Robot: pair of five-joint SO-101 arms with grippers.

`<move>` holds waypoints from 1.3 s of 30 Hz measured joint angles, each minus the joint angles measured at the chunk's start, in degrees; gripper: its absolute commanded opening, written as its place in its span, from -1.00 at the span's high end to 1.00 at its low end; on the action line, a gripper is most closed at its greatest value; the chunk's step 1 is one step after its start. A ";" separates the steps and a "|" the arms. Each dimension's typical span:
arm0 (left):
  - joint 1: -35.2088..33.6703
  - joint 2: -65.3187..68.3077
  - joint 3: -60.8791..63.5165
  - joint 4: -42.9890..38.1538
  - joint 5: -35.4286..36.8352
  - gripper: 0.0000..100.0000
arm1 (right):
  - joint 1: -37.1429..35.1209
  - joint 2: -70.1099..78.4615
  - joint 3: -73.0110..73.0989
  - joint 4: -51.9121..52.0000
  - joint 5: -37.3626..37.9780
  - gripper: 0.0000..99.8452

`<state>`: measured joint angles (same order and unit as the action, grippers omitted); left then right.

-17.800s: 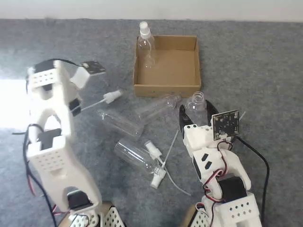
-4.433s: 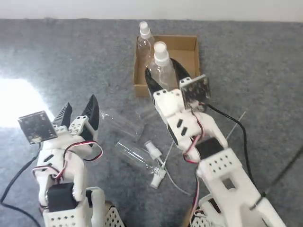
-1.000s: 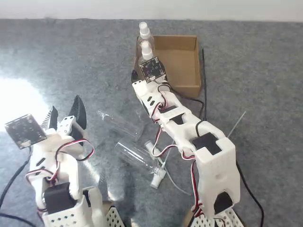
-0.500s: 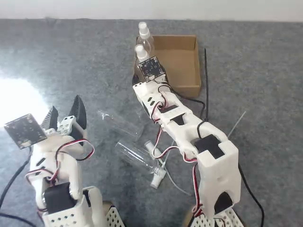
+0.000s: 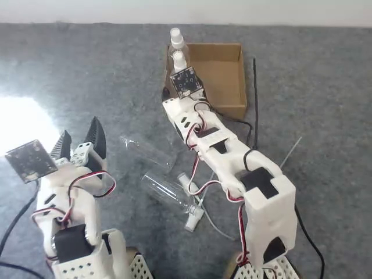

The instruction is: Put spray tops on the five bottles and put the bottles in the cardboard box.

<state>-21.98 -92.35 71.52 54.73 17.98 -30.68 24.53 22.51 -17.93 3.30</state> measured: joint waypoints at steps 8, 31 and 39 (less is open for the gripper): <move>0.00 0.00 0.00 0.00 0.00 0.55 | 0.18 -1.58 0.00 0.00 0.00 0.42; 0.00 0.00 0.00 0.00 0.00 0.55 | 0.18 -14.77 8.70 8.44 0.00 0.42; 0.00 0.00 0.00 0.00 0.00 0.55 | 0.00 -23.38 8.70 22.68 0.00 0.42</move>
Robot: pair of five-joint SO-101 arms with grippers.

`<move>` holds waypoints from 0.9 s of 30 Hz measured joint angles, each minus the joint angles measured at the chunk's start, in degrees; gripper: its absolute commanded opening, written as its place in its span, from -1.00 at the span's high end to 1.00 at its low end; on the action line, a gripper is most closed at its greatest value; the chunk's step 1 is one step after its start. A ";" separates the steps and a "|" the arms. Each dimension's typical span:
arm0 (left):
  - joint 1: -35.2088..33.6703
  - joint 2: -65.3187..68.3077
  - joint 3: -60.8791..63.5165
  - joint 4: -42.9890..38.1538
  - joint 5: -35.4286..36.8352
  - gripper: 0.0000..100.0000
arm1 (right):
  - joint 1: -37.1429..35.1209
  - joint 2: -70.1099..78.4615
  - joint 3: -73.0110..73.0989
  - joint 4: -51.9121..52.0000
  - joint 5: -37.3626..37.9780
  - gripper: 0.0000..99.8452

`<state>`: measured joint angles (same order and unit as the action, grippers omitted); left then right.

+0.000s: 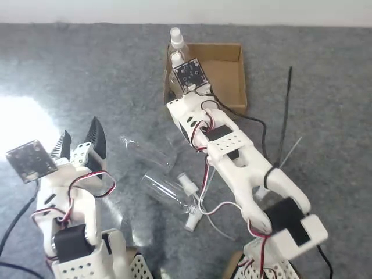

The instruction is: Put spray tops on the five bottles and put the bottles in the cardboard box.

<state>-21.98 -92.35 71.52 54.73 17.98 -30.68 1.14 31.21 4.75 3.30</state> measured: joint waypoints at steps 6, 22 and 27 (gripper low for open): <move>0.00 0.00 0.00 0.00 0.00 0.55 | 0.00 -6.51 0.00 11.34 0.00 0.43; 0.00 0.00 0.00 0.00 0.00 0.55 | 0.00 -24.62 0.00 34.20 0.00 0.43; 0.00 0.00 0.00 0.00 0.00 0.55 | 0.00 -31.12 0.00 42.20 0.00 0.43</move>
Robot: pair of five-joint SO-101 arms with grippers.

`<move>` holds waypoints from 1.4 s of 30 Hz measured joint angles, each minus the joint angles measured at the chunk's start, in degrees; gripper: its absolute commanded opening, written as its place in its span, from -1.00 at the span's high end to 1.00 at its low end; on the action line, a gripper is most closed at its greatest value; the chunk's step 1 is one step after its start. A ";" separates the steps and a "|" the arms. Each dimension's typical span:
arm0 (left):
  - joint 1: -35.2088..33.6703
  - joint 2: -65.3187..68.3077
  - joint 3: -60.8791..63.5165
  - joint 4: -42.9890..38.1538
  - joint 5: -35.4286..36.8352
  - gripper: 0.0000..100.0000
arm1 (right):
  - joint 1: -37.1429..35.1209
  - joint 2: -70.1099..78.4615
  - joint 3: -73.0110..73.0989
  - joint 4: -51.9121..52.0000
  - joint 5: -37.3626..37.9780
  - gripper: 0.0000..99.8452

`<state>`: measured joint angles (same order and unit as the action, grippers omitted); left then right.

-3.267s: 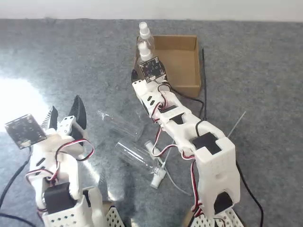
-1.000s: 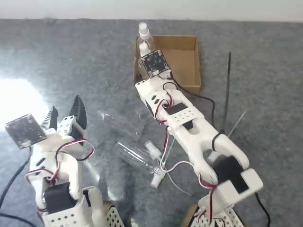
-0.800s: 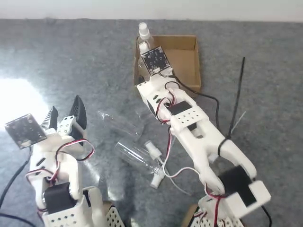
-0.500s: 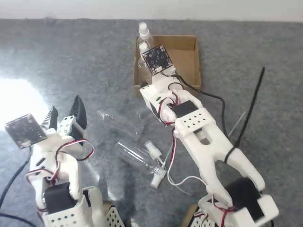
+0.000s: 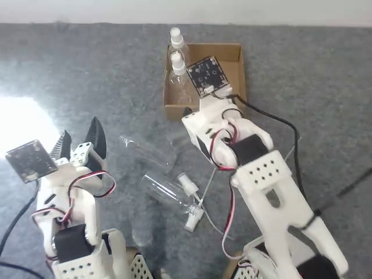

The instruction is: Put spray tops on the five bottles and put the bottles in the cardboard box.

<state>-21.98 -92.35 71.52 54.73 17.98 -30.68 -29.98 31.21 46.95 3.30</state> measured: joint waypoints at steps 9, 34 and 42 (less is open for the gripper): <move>0.00 0.00 0.00 0.00 0.00 0.55 | 4.22 -7.38 0.00 17.05 -5.54 0.43; 0.00 0.00 0.00 0.00 0.00 0.55 | -6.15 19.96 -10.37 11.69 -38.95 0.42; 0.00 0.00 0.00 0.00 0.00 0.55 | -6.15 32.35 -19.60 11.34 -43.25 0.42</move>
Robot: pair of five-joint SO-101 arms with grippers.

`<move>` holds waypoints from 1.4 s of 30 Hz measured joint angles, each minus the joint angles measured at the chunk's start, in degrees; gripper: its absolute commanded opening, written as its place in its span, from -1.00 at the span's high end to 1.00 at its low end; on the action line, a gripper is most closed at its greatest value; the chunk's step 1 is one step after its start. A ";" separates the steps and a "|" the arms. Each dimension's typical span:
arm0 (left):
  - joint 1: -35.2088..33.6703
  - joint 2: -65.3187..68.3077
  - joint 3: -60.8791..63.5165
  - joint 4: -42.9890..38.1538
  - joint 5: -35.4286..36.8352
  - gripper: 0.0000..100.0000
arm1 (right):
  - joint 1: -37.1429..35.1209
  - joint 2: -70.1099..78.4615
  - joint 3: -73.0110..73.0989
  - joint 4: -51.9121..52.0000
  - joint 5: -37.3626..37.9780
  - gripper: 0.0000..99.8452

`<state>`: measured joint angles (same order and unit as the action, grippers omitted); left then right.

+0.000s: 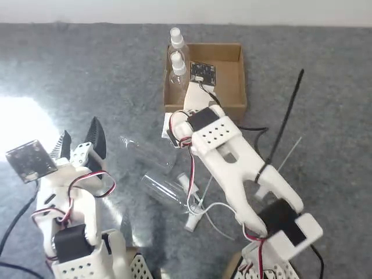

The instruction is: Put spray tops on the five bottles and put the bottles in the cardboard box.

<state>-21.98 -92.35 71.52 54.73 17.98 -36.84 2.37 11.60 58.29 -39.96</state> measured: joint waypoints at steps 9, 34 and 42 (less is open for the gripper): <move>0.00 0.00 0.00 0.00 0.00 0.55 | 0.00 9.32 -4.84 0.00 -2.46 0.43; 0.00 0.00 0.00 0.00 0.00 0.55 | 4.66 13.98 -9.85 11.52 -2.73 0.51; 0.00 0.00 0.00 0.00 0.00 0.55 | 3.96 9.76 -10.20 17.58 -1.49 0.51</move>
<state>-21.98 -92.35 71.52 54.73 17.98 -32.88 12.13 1.41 75.87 -41.45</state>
